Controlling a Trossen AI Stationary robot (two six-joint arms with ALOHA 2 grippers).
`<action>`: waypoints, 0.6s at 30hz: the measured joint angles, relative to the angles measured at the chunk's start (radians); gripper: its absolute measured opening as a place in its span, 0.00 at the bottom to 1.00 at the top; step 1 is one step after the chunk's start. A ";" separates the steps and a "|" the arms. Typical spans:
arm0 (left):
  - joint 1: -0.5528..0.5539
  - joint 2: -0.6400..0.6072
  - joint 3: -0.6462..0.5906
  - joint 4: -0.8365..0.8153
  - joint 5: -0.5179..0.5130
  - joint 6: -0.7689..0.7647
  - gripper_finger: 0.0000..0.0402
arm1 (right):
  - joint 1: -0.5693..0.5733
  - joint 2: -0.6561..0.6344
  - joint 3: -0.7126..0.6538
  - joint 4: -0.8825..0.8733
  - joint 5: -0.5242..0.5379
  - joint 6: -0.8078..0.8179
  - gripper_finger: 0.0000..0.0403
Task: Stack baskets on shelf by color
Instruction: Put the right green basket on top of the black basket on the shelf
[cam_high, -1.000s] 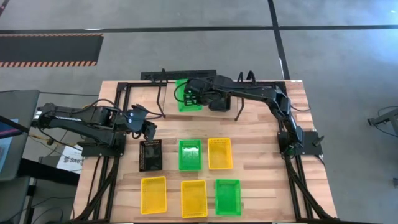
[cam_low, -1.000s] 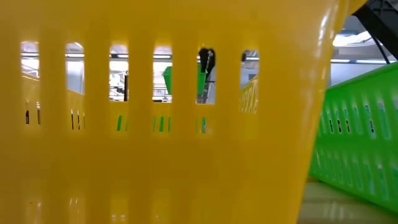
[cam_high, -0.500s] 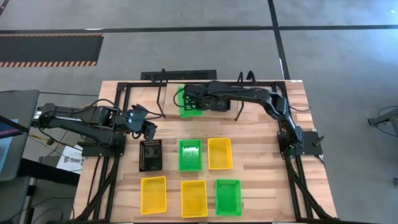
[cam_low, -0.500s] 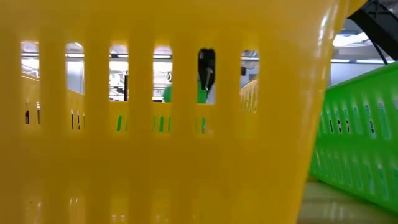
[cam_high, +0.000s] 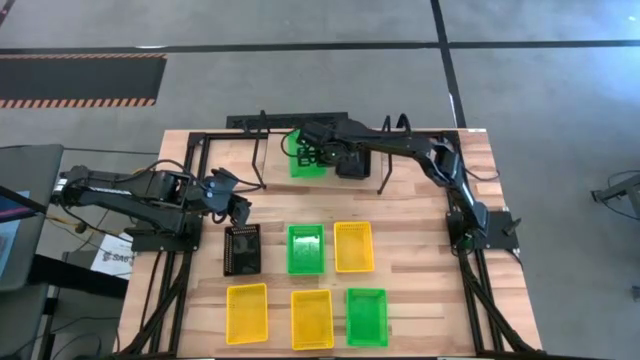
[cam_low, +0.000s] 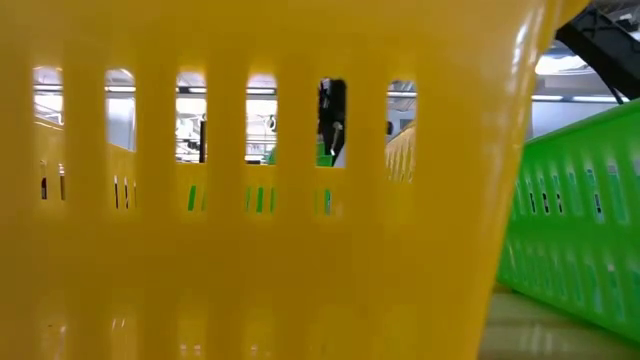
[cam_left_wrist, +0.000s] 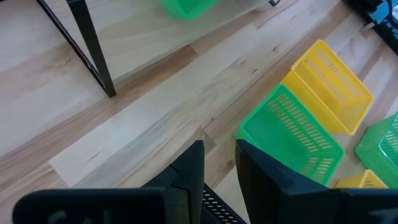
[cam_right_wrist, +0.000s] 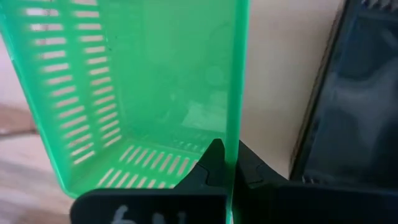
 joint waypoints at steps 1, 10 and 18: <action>0.000 0.000 0.000 0.000 0.000 0.000 0.19 | -0.004 -0.001 0.000 -0.001 0.004 0.000 0.01; 0.000 0.000 0.000 0.001 -0.001 0.000 0.19 | -0.012 -0.011 0.000 -0.003 0.006 0.000 0.01; 0.000 0.000 0.000 0.001 0.000 0.000 0.19 | -0.010 -0.011 0.000 -0.013 0.022 0.000 0.01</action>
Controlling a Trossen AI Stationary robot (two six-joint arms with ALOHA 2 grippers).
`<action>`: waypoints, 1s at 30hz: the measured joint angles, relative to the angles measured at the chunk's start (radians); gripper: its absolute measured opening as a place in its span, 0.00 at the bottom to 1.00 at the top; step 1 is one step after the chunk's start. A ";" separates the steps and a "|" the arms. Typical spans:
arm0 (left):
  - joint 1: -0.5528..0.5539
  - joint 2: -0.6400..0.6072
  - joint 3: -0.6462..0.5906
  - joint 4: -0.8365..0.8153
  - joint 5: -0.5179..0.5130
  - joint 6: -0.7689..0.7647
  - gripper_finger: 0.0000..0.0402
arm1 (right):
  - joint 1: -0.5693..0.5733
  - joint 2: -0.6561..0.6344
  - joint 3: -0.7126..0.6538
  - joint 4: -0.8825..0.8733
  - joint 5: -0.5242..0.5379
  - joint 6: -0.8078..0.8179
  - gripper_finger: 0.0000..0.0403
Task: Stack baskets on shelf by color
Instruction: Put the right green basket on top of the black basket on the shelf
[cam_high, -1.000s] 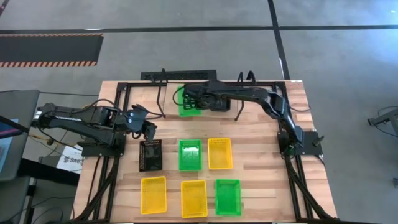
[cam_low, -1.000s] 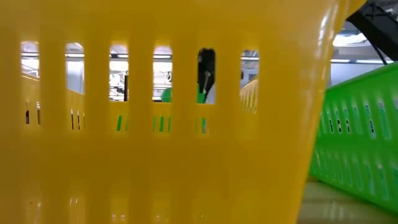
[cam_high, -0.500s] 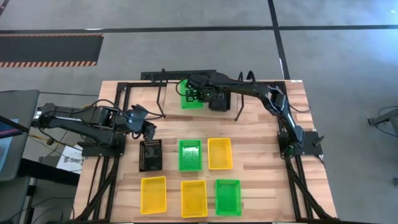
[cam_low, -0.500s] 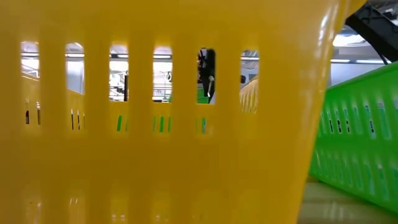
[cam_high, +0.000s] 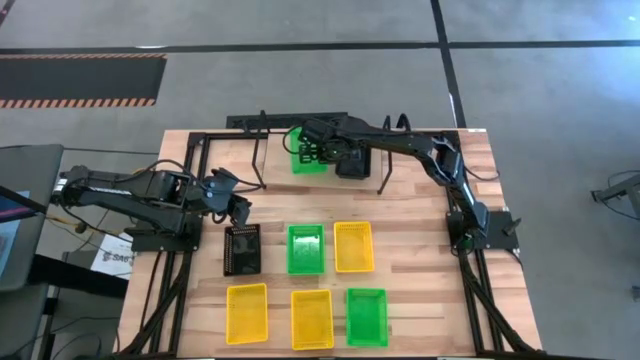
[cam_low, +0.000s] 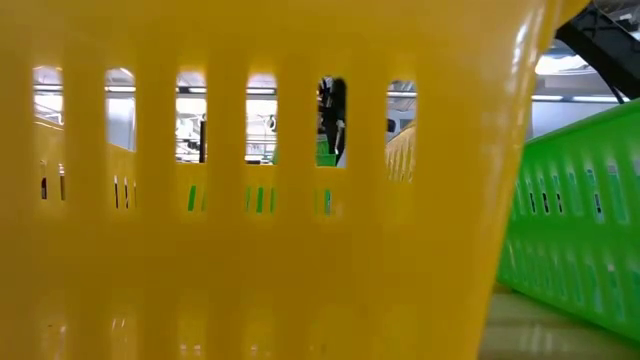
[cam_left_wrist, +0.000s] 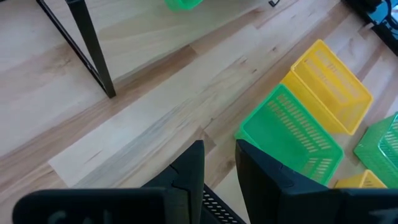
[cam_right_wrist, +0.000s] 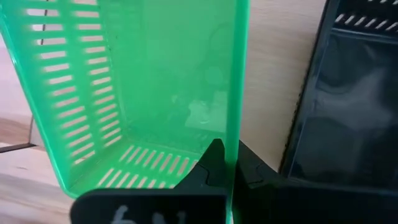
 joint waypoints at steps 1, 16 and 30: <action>0.000 0.000 0.000 0.000 0.003 0.000 0.19 | 0.000 0.000 0.000 -0.003 0.000 0.000 0.01; 0.000 0.000 0.000 0.000 0.005 0.001 0.19 | 0.021 0.002 -0.030 -0.040 0.002 0.020 0.01; 0.000 0.000 0.000 0.001 0.008 0.000 0.19 | 0.021 0.002 -0.031 -0.036 0.005 -0.026 0.19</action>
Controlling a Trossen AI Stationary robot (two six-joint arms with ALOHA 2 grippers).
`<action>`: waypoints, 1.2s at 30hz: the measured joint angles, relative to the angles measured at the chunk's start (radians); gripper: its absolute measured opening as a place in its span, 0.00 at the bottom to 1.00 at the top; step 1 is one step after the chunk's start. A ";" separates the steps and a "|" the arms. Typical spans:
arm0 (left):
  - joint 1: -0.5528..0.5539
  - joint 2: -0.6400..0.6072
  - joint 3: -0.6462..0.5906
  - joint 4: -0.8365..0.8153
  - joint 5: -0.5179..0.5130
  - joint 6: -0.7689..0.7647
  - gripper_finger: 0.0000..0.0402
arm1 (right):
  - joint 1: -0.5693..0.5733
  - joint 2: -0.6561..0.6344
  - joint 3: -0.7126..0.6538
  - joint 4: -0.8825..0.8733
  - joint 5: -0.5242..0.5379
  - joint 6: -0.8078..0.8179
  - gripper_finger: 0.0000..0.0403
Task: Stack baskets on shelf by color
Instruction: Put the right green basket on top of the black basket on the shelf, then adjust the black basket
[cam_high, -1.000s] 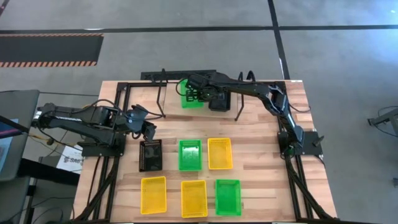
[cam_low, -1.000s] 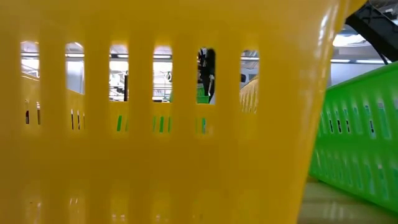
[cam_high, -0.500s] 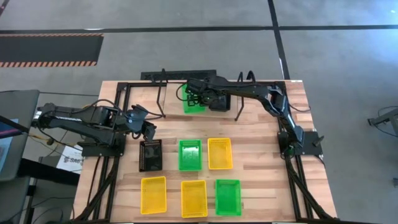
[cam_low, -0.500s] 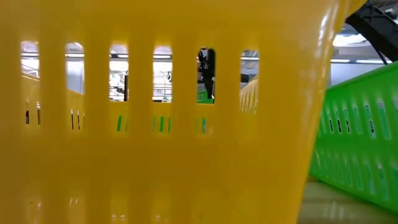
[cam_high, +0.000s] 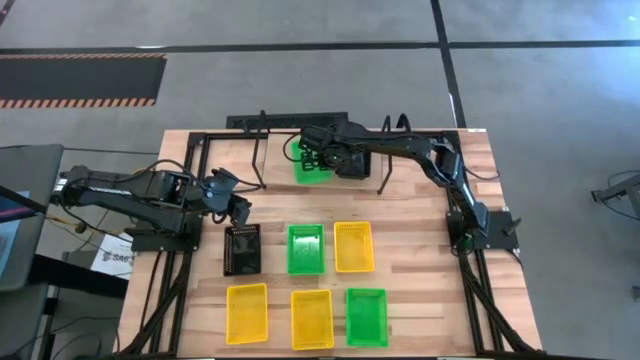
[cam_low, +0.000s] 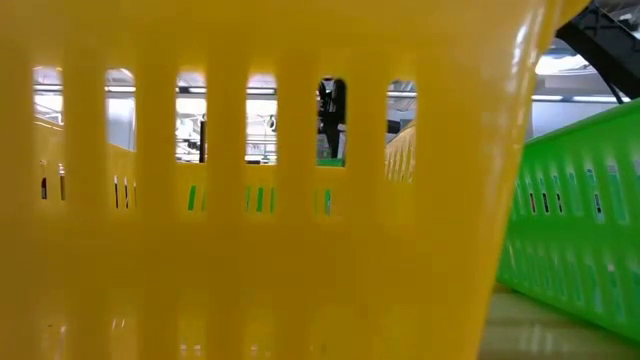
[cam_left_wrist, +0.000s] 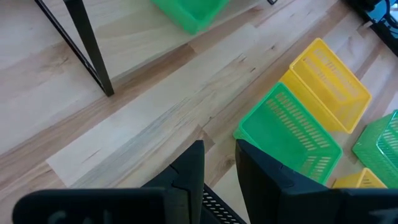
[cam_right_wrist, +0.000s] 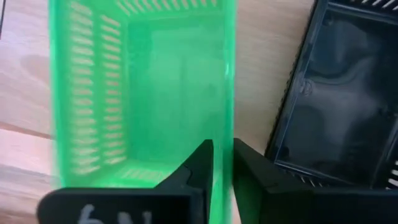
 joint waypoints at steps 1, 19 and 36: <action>0.000 0.000 0.000 0.000 0.000 0.000 0.19 | 0.000 0.000 0.000 0.000 0.006 0.000 0.19; 0.000 0.000 0.000 0.000 0.001 -0.001 0.19 | -0.002 -0.001 0.193 -0.190 0.029 -0.270 0.16; 0.000 0.000 0.000 0.000 0.000 -0.007 0.19 | 0.022 0.005 0.074 -0.412 0.021 -0.421 0.01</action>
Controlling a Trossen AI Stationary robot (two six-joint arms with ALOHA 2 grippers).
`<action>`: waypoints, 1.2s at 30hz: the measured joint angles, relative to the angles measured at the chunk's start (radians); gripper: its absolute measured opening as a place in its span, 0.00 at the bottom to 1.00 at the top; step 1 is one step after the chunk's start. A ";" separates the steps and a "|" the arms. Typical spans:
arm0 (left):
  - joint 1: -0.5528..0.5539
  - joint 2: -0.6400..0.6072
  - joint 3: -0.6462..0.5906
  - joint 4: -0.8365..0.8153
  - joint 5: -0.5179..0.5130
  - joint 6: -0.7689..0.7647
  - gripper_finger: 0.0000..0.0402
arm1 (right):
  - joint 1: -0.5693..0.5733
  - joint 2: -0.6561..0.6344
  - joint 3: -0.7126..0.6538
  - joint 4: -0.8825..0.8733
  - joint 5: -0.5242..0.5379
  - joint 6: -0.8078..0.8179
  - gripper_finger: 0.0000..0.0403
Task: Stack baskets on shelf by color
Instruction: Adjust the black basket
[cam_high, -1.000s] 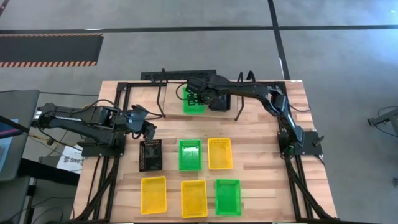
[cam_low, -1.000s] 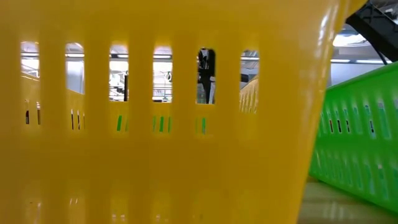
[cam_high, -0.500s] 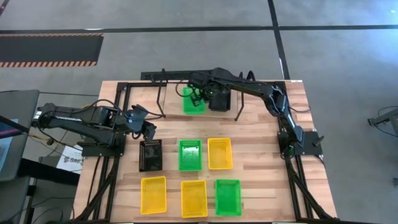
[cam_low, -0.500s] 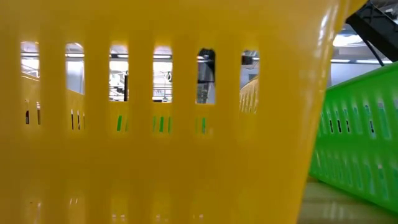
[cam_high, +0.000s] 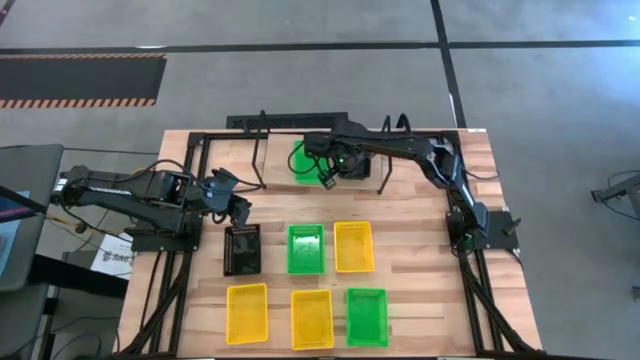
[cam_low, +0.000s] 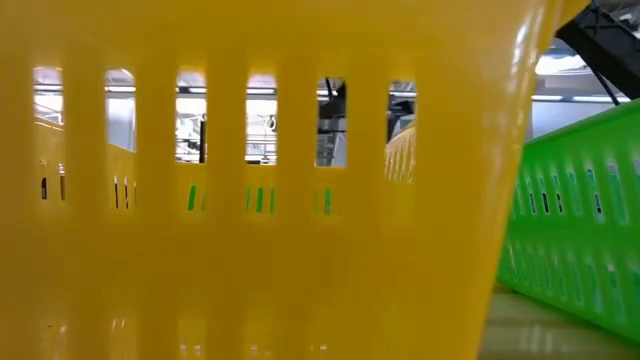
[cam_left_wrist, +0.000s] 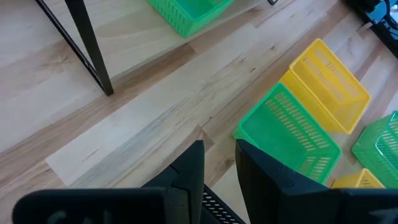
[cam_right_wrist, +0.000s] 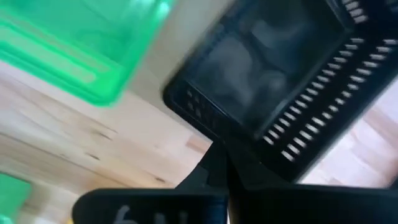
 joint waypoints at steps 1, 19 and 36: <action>0.000 0.000 0.000 0.000 0.000 0.000 0.19 | -0.001 -0.003 -0.008 -0.003 0.001 -0.009 0.01; 0.000 0.000 0.000 0.000 -0.001 -0.013 0.19 | 0.004 -0.041 -0.103 -0.041 0.001 -0.066 0.00; 0.000 0.000 0.000 0.001 -0.002 -0.021 0.19 | -0.095 -0.163 -0.101 0.113 0.013 -0.185 0.00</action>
